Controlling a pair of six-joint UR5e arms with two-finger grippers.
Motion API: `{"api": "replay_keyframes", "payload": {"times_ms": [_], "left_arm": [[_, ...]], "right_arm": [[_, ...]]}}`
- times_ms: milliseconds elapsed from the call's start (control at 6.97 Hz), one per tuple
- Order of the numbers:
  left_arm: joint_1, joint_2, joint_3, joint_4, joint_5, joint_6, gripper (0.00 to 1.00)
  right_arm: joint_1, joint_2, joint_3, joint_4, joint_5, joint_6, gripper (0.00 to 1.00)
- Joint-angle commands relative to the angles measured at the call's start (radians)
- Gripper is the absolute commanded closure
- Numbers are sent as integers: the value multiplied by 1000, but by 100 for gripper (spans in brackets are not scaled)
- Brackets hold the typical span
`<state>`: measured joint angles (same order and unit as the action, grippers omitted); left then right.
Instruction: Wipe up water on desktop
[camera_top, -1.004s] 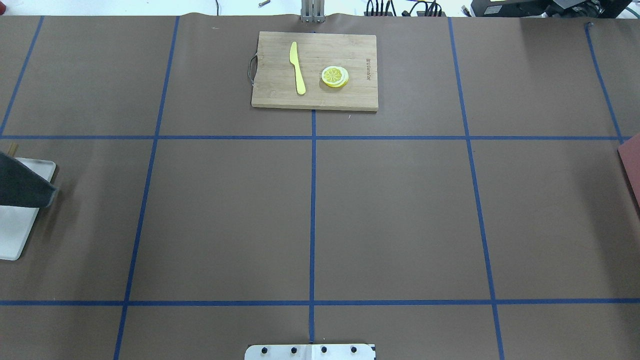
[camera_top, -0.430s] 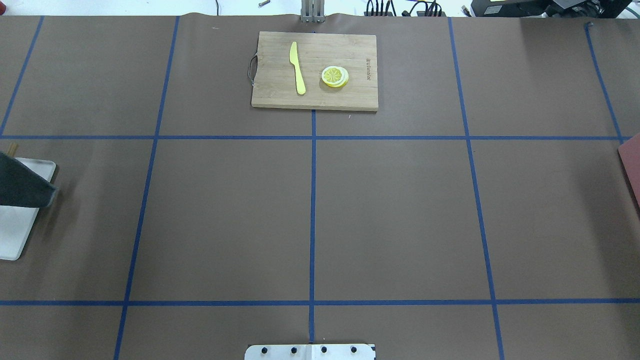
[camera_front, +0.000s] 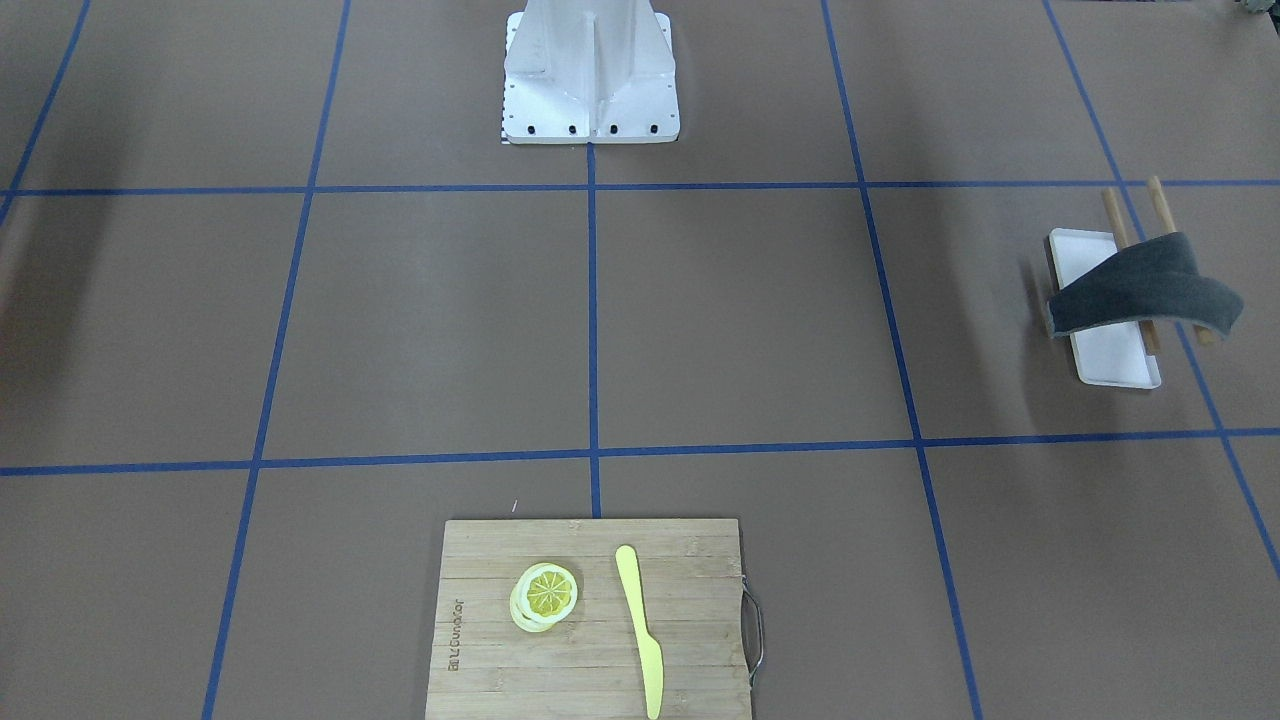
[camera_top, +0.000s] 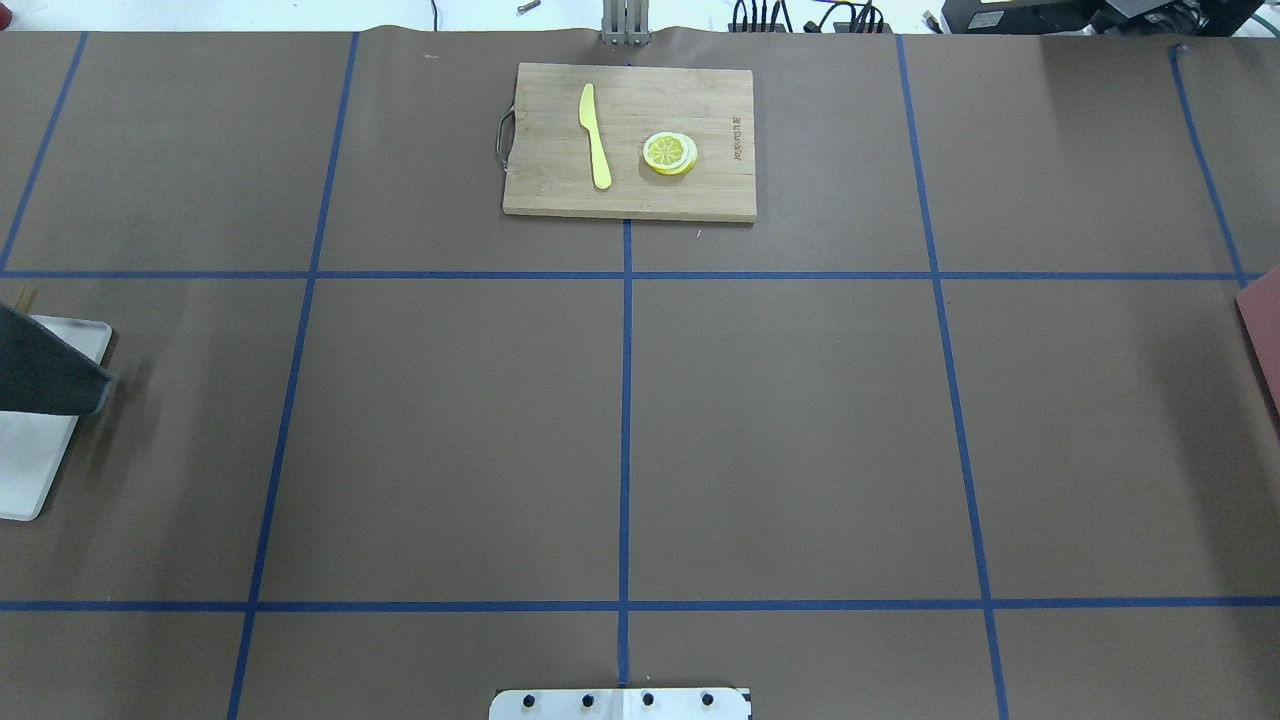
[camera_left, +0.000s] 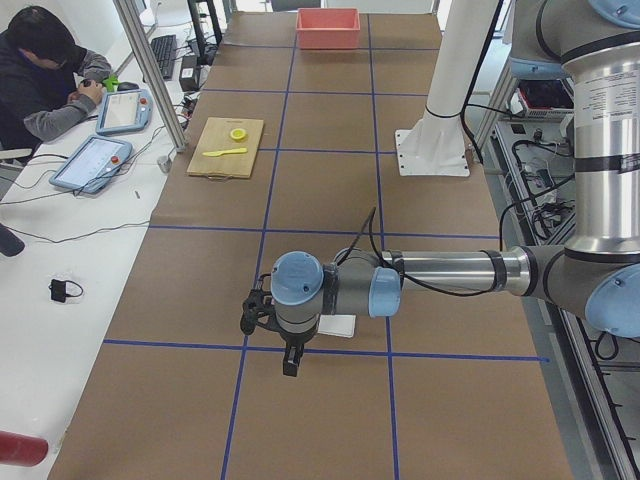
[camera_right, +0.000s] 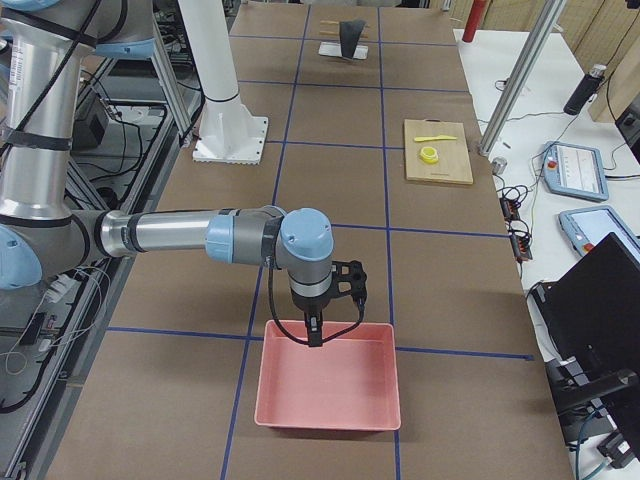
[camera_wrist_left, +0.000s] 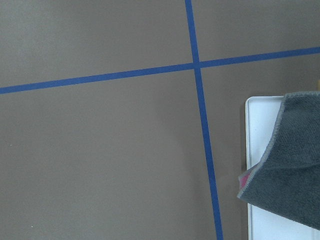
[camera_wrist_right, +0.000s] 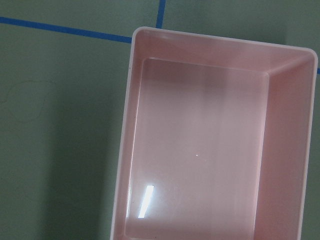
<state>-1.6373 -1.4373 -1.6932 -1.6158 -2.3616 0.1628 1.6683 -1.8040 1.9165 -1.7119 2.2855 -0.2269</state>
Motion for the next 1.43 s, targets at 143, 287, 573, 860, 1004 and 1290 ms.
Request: {"api": "replay_keyframes", "payload": {"times_ms": [143, 287, 573, 860, 1004, 1290], "left_arm": [[1, -6, 0, -19, -5, 0, 1], [1, -18, 4, -70, -4, -5, 1], [1, -20, 6, -189, -4, -5, 1], [1, -21, 3, -254, -5, -37, 1], [1, -23, -2, -292, -5, -76, 1], [7, -25, 3, -430, -5, -182, 2]], "right_arm": [[4, 5, -2, 0, -1, 9, 0], [4, -9, -8, 3, -4, 4, 0], [4, -5, -17, 43, 0, 11, 0], [4, -1, -14, 46, 0, 11, 0], [2, 0, -13, 46, 0, 12, 0], [2, 5, -7, 46, 2, 12, 0]]}}
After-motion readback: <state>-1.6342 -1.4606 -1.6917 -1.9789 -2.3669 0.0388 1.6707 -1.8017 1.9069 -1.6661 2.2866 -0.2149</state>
